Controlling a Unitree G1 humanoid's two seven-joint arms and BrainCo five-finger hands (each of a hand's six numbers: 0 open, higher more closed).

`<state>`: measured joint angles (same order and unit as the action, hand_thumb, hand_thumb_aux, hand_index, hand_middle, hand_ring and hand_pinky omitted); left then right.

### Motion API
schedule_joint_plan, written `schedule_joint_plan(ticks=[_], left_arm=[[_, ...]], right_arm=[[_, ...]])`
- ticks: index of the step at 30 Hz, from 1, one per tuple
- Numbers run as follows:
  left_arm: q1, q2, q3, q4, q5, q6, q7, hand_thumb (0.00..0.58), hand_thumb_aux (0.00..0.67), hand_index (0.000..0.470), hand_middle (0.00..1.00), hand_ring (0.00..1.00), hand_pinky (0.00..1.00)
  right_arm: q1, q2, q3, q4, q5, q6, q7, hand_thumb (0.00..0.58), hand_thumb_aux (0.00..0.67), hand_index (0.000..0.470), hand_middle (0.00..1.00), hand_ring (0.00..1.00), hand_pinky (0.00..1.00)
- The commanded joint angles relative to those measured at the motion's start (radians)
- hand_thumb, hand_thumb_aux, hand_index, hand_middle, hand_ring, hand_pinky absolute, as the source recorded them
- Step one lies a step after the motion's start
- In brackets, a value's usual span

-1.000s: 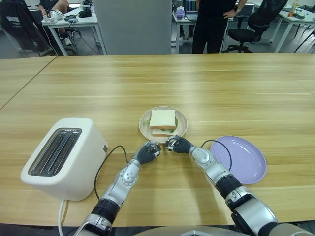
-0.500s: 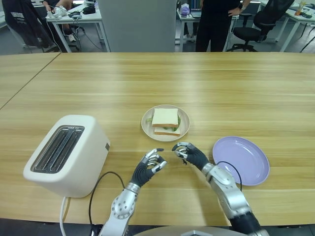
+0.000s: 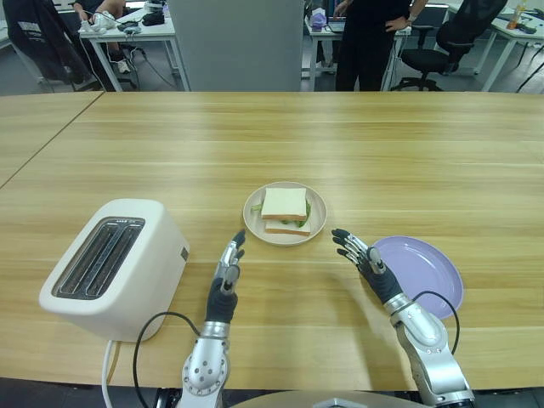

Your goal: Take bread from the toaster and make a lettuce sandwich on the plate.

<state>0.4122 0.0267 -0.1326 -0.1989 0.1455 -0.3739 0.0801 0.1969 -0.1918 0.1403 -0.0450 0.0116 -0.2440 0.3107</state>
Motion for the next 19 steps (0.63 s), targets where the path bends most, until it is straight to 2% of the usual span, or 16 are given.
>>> schedule_joint_plan(ticks=[1,11,19], left_arm=[[-0.014,-0.009,0.004,0.035,0.039,0.009,0.024,0.0,0.0,0.0,0.0,0.0,0.0],[-0.078,-0.021,0.006,0.121,0.034,0.032,0.015,0.0,0.0,0.0,0.0,0.0,0.0],[-0.135,0.034,0.029,0.154,0.062,0.042,-0.002,0.0,0.0,0.0,0.0,0.0,0.0]], right_arm=[[-0.012,0.009,-0.008,0.063,-0.039,-0.06,-0.039,0.0,0.0,0.0,0.0,0.0,0.0],[-0.032,-0.001,-0.024,0.119,-0.054,-0.096,-0.066,0.0,0.0,0.0,0.0,0.0,0.0],[-0.055,0.015,-0.023,0.134,-0.077,-0.092,-0.102,0.0,0.0,0.0,0.0,0.0,0.0]])
